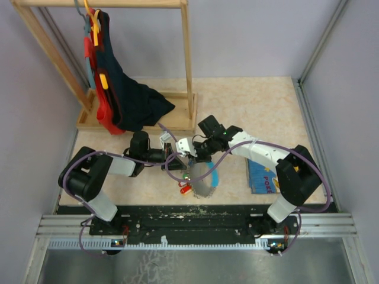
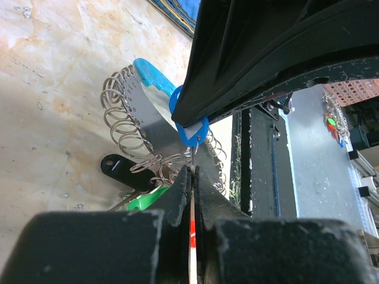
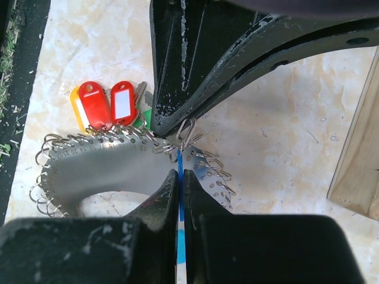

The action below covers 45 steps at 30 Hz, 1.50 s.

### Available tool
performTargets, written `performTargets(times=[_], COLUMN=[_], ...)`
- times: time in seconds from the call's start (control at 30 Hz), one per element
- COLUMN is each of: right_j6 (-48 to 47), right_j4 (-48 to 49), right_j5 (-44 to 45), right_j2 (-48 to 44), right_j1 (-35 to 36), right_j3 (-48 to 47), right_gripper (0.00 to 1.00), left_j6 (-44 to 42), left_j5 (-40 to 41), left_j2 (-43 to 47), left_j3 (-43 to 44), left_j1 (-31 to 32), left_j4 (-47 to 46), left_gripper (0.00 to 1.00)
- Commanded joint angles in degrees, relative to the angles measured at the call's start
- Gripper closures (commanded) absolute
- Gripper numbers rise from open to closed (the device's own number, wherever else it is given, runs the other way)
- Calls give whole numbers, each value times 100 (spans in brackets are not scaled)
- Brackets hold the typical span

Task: Remove the keys from the keyring

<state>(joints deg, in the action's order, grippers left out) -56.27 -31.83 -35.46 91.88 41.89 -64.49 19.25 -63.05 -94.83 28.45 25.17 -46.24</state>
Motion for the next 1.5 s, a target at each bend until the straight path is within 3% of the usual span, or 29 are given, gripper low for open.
performTargets(times=[0.0, 0.33, 0.6, 1.13, 1.47], right_j6=[139, 336, 220, 512, 878], right_j4=[389, 752, 561, 757, 465], right_j5=[-115, 99, -177, 222, 269], right_j2=[-278, -226, -210, -65, 230], right_j1=[30, 65, 120, 302, 298], right_j3=[8, 148, 130, 111, -187], right_gripper=[100, 100, 100, 96, 96], left_j6=[57, 33, -535, 29, -144], left_j5=[-89, 128, 715, 495, 654], left_j2=[156, 265, 383, 244, 7], left_j3=[138, 311, 538, 553, 527], left_j1=[43, 40, 40, 37, 38], left_j4=[191, 1067, 2195, 1927, 1840], left_gripper=[100, 100, 100, 100, 100])
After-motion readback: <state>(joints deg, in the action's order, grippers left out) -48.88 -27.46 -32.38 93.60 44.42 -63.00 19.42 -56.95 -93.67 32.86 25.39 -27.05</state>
